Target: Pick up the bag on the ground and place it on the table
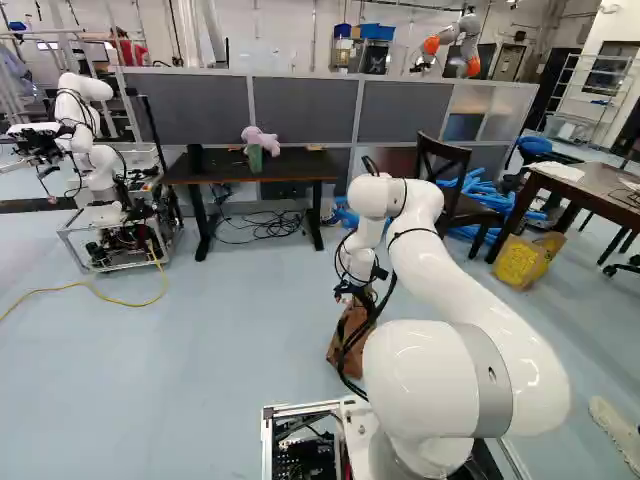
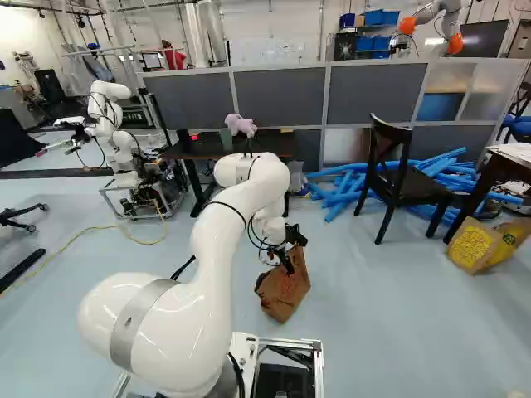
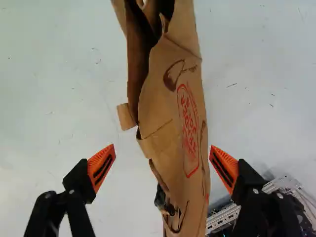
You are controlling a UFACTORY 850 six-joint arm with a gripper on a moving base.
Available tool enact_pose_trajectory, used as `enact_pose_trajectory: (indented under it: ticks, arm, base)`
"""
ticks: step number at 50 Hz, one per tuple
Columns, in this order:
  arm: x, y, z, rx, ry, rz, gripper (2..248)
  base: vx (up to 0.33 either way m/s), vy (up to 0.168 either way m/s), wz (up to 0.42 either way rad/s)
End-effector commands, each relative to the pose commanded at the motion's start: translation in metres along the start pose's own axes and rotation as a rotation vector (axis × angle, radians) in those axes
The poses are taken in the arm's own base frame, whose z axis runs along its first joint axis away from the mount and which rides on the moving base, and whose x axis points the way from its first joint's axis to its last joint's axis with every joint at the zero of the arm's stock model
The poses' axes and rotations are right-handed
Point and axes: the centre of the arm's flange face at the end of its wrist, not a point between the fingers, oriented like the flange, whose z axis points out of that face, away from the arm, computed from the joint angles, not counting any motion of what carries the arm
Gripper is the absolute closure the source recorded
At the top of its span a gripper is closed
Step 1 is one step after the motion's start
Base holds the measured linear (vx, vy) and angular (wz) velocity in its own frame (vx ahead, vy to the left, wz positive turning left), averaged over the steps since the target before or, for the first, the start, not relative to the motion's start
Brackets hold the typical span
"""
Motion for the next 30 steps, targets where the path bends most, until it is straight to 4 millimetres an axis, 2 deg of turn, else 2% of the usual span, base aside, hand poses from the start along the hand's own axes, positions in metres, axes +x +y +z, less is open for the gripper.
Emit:
enact_pose_trajectory:
  ticks: [12,13,17,18,22,23,28,29,30]
  arm:
    - [-0.001,0.000,0.012,-0.001,-0.001,0.000,3]
    - [-0.001,0.000,0.013,-0.001,-0.001,0.000,21]
    - [-0.001,0.000,0.013,-0.001,-0.001,0.000,21]
    - [-0.001,0.000,0.013,-0.001,-0.001,0.000,59]
    - [-0.001,0.000,0.013,-0.001,-0.001,0.000,59]
    - [-0.001,0.000,0.013,-0.001,-0.001,0.000,97]
    - [-0.001,0.000,0.013,-0.001,-0.001,0.000,97]
    - [-0.001,0.000,0.013,-0.001,-0.001,0.000,134]
    - [-0.001,0.000,0.013,-0.001,-0.001,0.000,134]
  base:
    - [0.000,0.000,0.000]
    - [0.000,0.000,0.000]
    - [0.000,0.000,0.000]
    - [0.000,0.000,0.000]
    - [0.000,0.000,0.000]
    - [0.000,0.000,0.000]
    - [0.000,0.000,0.000]
    - [0.000,0.000,0.000]
    - [0.000,0.000,0.000]
